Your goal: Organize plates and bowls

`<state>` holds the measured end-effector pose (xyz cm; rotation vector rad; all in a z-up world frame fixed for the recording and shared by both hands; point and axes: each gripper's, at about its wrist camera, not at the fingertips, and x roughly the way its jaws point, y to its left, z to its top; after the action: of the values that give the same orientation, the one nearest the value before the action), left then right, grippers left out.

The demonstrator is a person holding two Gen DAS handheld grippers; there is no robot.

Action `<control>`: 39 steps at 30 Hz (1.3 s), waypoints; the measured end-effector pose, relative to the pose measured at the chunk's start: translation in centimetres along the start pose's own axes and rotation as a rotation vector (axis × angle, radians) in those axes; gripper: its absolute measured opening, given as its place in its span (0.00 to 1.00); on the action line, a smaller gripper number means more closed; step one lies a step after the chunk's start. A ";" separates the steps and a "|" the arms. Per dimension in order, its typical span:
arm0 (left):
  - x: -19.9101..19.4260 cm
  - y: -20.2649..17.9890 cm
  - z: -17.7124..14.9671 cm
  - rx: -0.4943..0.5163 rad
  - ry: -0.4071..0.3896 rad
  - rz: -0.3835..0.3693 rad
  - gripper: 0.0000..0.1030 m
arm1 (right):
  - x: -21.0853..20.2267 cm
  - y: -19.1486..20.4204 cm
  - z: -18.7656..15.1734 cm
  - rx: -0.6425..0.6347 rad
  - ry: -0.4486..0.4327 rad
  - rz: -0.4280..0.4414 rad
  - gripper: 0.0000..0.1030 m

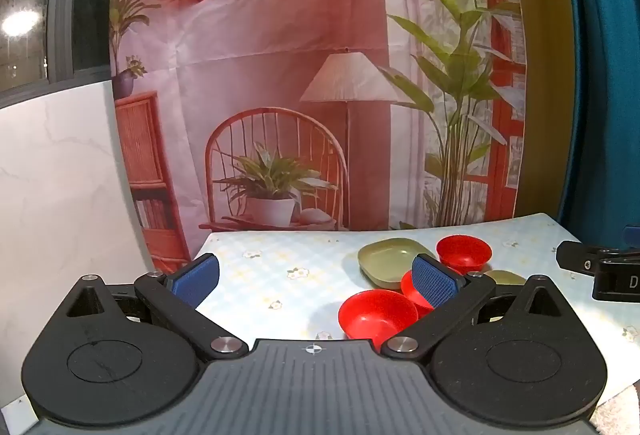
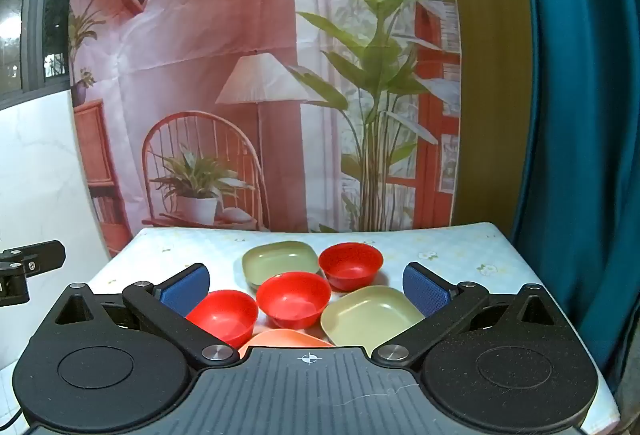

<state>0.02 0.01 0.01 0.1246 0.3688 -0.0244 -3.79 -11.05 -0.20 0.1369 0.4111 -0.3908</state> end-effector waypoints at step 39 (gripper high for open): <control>0.3 0.3 -0.4 -0.012 0.011 0.006 1.00 | 0.0 0.0 -0.3 0.007 0.007 0.001 1.00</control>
<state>0.14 0.40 -0.42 0.1140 0.3801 -0.0158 -3.87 -10.97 -0.49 0.1449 0.4165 -0.3905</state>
